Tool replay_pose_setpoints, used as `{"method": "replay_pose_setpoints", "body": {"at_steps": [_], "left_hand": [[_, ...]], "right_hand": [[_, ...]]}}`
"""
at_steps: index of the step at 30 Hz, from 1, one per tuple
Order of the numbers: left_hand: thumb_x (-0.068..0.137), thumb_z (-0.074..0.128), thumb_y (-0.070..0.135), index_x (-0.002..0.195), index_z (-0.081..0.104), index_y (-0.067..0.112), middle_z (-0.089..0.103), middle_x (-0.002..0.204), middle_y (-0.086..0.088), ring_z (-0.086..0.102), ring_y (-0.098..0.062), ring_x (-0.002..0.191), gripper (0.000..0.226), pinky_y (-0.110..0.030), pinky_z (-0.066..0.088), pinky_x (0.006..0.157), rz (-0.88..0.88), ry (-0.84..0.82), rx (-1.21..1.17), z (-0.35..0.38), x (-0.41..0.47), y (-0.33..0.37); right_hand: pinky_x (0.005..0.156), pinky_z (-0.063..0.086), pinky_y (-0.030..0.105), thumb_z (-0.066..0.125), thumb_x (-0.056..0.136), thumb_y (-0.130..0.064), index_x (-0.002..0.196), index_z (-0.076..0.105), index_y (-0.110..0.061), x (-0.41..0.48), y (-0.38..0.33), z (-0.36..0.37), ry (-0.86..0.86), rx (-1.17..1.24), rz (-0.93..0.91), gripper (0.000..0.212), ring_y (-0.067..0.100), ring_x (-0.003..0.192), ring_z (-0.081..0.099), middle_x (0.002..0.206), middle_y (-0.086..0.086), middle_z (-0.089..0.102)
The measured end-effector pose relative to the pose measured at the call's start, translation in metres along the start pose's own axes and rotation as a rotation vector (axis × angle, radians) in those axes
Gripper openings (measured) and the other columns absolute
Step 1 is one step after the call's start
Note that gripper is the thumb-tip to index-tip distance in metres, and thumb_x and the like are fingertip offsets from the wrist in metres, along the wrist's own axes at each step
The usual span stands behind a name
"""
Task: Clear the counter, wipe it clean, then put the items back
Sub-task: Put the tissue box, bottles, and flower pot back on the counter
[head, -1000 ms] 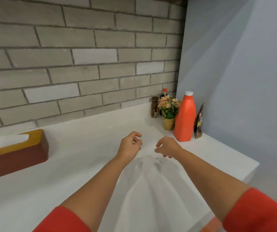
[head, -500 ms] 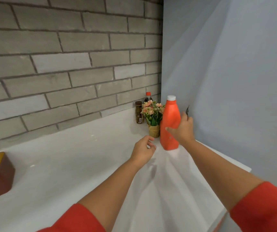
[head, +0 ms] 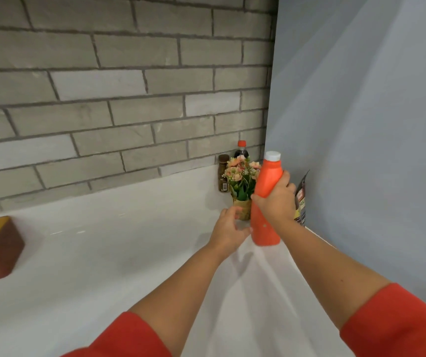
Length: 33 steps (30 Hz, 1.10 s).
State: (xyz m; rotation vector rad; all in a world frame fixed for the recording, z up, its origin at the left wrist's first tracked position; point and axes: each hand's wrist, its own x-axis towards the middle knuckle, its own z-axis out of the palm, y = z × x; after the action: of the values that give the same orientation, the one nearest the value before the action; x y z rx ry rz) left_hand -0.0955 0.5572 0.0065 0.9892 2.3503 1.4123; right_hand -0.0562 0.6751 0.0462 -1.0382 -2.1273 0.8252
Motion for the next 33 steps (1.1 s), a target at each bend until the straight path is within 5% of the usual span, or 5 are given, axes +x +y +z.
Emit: {"method": "replay_pose_setpoints", "body": {"at_steps": [14, 23, 33], "left_hand": [[0.083, 0.068, 0.022, 0.135, 0.038, 0.016, 0.041, 0.129, -0.005, 0.051, -0.024, 0.115, 0.060, -0.034, 0.045, 0.098, -0.048, 0.039, 0.030, 0.016, 0.000, -0.005], [0.072, 0.077, 0.041, 0.145, 0.022, 0.021, 0.029, 0.139, -0.001, 0.039, -0.018, 0.128, 0.093, -0.038, 0.041, 0.103, -0.100, 0.054, 0.009, 0.005, -0.018, -0.012], [0.066, 0.082, 0.035, 0.142, 0.025, 0.023, 0.033, 0.126, 0.000, 0.047, -0.016, 0.108, 0.096, -0.029, 0.044, 0.094, -0.122, 0.144, -0.002, -0.083, -0.078, -0.026]], "right_hand": [[0.085, 0.048, 0.047, 0.074, 0.075, -0.035, 0.143, 0.015, -0.012, -0.002, 0.005, -0.006, -0.049, -0.081, -0.070, 0.093, 0.038, 0.113, 0.052, 0.128, 0.018, 0.042], [0.079, 0.049, 0.042, 0.075, 0.073, -0.040, 0.142, 0.019, -0.013, -0.035, -0.008, -0.011, -0.132, -0.096, -0.211, 0.092, 0.035, 0.106, 0.058, 0.125, 0.014, 0.050], [0.075, 0.049, 0.034, 0.077, 0.064, -0.045, 0.130, 0.034, -0.021, -0.107, -0.076, 0.012, -0.304, -0.050, -0.441, 0.082, 0.028, 0.098, 0.062, 0.107, 0.005, 0.062]]}}
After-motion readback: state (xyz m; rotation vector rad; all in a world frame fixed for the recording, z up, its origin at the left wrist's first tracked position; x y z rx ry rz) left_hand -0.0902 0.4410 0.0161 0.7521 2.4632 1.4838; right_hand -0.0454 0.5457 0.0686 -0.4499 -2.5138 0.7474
